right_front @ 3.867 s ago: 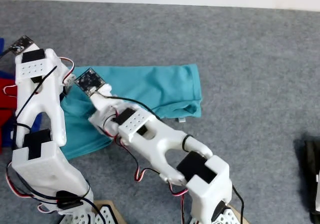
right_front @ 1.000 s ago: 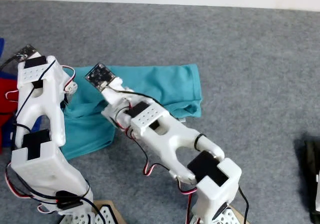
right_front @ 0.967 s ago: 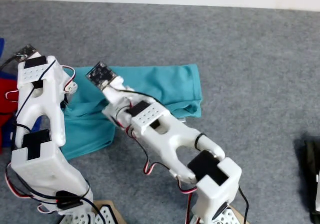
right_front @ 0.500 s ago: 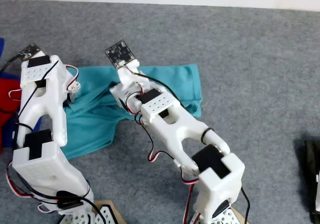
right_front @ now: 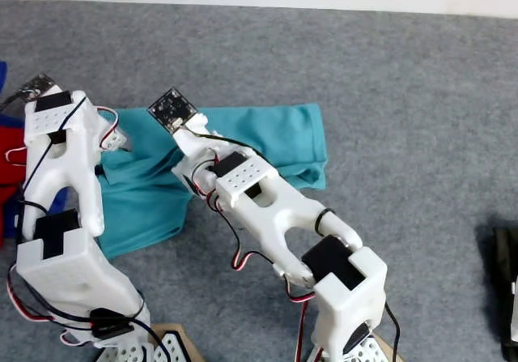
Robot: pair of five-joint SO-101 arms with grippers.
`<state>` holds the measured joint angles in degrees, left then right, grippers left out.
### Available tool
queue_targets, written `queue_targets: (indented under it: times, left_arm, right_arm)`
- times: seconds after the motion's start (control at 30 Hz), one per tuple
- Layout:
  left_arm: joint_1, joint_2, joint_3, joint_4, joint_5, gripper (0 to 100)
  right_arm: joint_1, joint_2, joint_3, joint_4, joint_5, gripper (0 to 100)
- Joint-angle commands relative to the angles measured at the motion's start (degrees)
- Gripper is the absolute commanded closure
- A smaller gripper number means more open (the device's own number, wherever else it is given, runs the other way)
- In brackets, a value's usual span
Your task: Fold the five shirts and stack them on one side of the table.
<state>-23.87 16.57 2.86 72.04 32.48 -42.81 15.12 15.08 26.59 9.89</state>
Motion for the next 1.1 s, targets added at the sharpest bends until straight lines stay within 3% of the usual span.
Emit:
queue_targets:
  times: [0.0,0.23,0.5,0.63,0.7,0.77,0.9,1.07]
  left_arm:
    - [0.13,-1.1,-4.7,2.2,0.09,80]
    - [-0.13,-1.1,-12.53,9.67,0.09,81]
    - [-0.22,-1.19,-11.21,12.04,-0.18,82]
    - [-2.33,-4.7,-11.47,17.76,-0.62,91]
    - [-2.77,-7.87,-11.12,18.64,-5.27,100]
    - [-2.51,-10.95,-8.22,19.16,-10.81,98]
    - [-1.63,-15.78,2.77,15.82,-18.9,99]
    - [2.77,-18.86,17.19,5.54,-20.66,99]
  right_arm:
    - [0.22,-1.1,-3.12,0.22,0.44,85.4]
    - [0.92,-1.1,-3.12,0.22,0.44,85.4]
    - [2.68,-4.7,-3.12,3.91,0.35,85.8]
    - [5.58,-16.84,-1.19,10.42,-2.02,91.3]
    - [5.93,-23.25,3.56,10.51,-4.57,99.8]
    - [5.76,-28.97,9.19,9.63,-5.01,97.5]
    - [5.85,-38.29,22.9,4.44,-5.01,99.2]
    - [5.58,-45.05,34.33,-2.07,-5.01,99.2]
